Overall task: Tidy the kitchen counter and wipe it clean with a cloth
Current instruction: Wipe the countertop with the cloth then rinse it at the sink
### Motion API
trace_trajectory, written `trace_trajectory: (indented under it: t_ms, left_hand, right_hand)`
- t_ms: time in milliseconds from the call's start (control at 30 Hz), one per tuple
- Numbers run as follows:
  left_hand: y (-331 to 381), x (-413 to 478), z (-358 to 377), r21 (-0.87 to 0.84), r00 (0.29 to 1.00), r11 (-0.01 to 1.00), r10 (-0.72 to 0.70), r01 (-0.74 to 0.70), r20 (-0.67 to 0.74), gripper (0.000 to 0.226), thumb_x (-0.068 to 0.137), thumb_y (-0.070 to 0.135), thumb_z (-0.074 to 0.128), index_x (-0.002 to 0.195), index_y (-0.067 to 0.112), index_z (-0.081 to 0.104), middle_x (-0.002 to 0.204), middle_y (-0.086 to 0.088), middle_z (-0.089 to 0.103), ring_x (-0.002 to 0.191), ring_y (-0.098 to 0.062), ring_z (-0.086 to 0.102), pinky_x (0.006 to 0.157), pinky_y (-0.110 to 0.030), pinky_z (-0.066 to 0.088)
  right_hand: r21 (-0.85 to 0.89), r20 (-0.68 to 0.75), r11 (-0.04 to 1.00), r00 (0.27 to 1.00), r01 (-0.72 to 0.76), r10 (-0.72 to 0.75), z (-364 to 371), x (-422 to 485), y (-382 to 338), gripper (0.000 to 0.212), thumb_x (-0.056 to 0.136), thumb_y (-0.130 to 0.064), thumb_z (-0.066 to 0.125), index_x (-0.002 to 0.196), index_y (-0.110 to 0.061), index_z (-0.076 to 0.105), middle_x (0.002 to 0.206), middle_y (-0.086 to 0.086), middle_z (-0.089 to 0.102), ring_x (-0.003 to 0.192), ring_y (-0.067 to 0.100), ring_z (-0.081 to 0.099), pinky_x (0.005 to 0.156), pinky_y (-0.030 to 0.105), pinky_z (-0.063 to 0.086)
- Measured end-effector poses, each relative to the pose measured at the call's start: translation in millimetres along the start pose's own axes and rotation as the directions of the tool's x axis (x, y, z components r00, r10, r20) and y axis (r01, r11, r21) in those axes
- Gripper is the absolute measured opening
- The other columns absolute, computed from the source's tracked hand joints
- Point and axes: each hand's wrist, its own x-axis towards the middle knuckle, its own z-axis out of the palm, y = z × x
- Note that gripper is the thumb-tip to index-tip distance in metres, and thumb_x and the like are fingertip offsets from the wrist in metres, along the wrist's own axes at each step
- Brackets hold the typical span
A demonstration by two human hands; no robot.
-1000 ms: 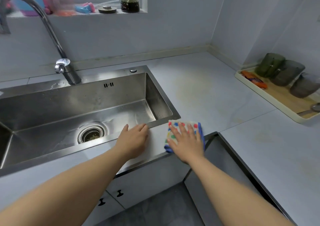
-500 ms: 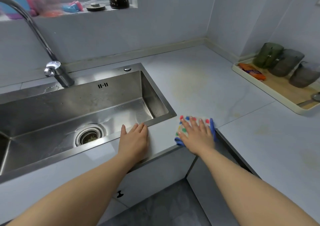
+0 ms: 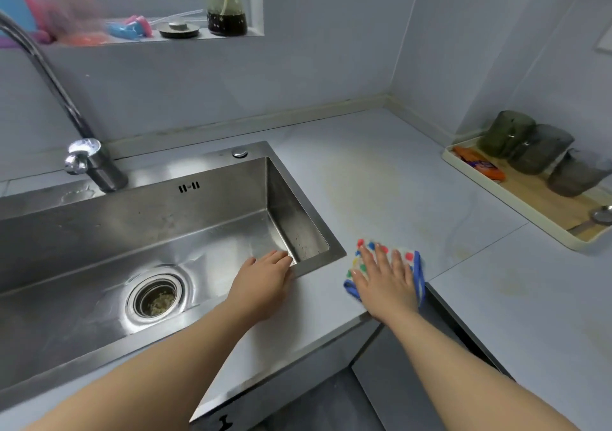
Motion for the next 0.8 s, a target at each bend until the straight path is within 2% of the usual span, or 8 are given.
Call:
trace_trajectory:
  t_ms: [67,200,300,500,633,800]
  left_hand:
    - [-8.9,9.8,-5.4,-0.053,1.0,0.998,-0.017,0.017,0.013,0.036,0.103,0.025,0.026,0.132,0.017,0.047,0.142,0.008,0.042,0.124,-0.016,0.045,0.097,-0.025,0.031]
    - [-28.5,34.5,-14.1,-0.098,0.995,0.994,-0.028,0.037,0.094,0.041,0.103,0.026,0.025,0.14,0.017,0.04,0.15,0.007,0.035,0.134,-0.016,0.038,0.103,-0.028,0.032]
    - [-37.3,57.7,-13.9,-0.107,0.989,0.993,-0.024,0.04,0.146,0.041,0.103,0.026,0.024,0.14,0.017,0.04,0.149,0.006,0.037,0.134,-0.017,0.038,0.106,-0.031,0.035]
    - [-23.8,95.1,-10.6,-0.222,0.995,0.975,0.012,0.011,0.102,0.042,0.103,0.025,0.025,0.143,0.017,0.035,0.15,0.006,0.035,0.135,-0.016,0.038,0.106,-0.029,0.034]
    - [-29.4,112.7,-9.6,-0.262,0.995,0.96,-0.081,0.096,0.064,0.042,0.103,0.025,0.025,0.143,0.018,0.036,0.149,0.006,0.037,0.132,-0.018,0.042,0.103,-0.029,0.037]
    - [-49.4,128.4,-11.1,-0.277,0.962,0.923,-0.245,0.268,0.118,0.039,0.103,0.026,0.025,0.134,0.016,0.045,0.14,0.003,0.046,0.125,-0.019,0.048,0.098,-0.03,0.039]
  right_hand:
    - [0.028,0.003,0.999,0.999,-0.04,0.04,-2.7,10.1,-16.9,0.059,0.101,-0.047,0.014,0.151,-0.029,-0.011,0.16,-0.003,-0.013,0.147,0.026,-0.011,0.118,0.042,-0.007]
    - [0.015,-0.012,0.996,0.996,0.083,-0.083,-6.8,30.5,-52.5,0.059,0.101,-0.046,0.013,0.15,-0.028,-0.015,0.159,-0.003,-0.015,0.147,0.027,-0.014,0.117,0.042,-0.009]
    - [-0.01,0.018,0.994,0.994,0.111,-0.111,-8.1,37.9,-50.5,0.06,0.101,-0.046,0.013,0.148,-0.028,-0.018,0.159,-0.004,-0.018,0.146,0.024,-0.017,0.118,0.041,-0.01]
    - [-0.019,0.054,0.989,0.988,0.148,-0.147,-14.6,59.4,-56.2,0.06,0.101,-0.045,0.018,0.149,-0.031,-0.016,0.158,-0.005,-0.018,0.146,0.023,-0.019,0.117,0.04,-0.012]
    - [-0.059,0.051,0.971,0.972,0.232,-0.229,-19.8,87.3,-69.8,0.062,0.101,-0.043,0.02,0.149,-0.03,-0.017,0.159,-0.004,-0.018,0.146,0.025,-0.019,0.116,0.04,-0.013]
    - [-0.096,0.083,0.93,0.934,0.356,-0.349,-31.4,128.9,-89.7,0.064,0.101,-0.043,0.02,0.149,-0.026,-0.019,0.159,-0.001,-0.018,0.145,0.027,-0.019,0.116,0.041,-0.015]
